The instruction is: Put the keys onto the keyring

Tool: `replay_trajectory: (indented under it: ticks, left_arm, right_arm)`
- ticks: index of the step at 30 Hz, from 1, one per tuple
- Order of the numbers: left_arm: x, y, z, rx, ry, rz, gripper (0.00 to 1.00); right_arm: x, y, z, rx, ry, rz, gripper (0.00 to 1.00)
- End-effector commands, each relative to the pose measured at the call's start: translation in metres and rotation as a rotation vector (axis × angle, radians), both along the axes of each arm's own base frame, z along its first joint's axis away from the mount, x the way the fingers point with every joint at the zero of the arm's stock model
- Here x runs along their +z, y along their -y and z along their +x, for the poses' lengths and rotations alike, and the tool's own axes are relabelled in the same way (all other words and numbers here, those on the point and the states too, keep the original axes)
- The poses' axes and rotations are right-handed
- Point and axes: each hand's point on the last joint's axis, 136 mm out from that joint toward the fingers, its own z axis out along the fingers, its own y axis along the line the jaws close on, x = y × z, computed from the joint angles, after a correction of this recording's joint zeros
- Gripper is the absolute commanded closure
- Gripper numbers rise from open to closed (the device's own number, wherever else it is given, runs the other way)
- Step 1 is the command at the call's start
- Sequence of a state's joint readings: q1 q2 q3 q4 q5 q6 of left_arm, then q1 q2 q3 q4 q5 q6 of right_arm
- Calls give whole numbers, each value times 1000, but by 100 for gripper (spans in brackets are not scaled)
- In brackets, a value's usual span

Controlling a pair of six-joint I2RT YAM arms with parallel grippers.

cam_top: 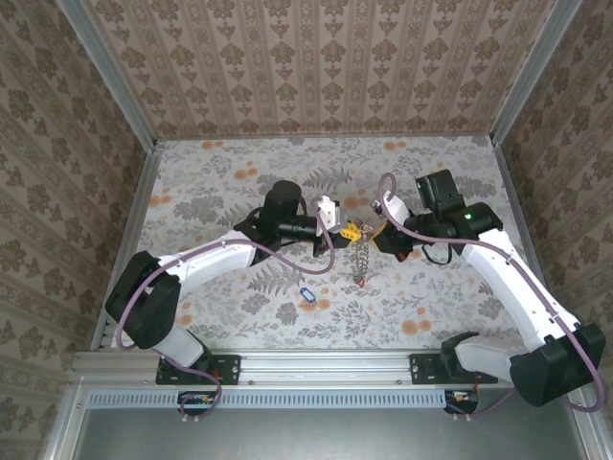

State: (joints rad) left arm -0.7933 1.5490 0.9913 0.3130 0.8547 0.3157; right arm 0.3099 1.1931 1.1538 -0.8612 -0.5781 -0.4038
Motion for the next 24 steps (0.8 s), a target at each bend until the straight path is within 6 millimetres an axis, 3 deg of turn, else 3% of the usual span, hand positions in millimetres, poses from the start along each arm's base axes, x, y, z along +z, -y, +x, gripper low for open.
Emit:
replay_trajectory:
  ticks: [1,5,11,18,24]
  left_arm:
    - [19,1,-4,-11,55,-29,100]
    - [21,1,-2,-2,61,-32,100]
    - [17,-1,1,24,69,-19,100]
    - [32,-2,-1,27,78,-85,100]
    - [34,-4,-1,32,83,-96,100]
  right_arm:
    - [-4,0,-3,32,-31,-54,100]
    - [-19,4,-2,27,-70,-102,100]
    - [-14,5,-2,28,-42,-102,100]
    - [-49,14,-7,22,-159,-185,100]
    - [-56,13,-7,22,-177,-187,100]
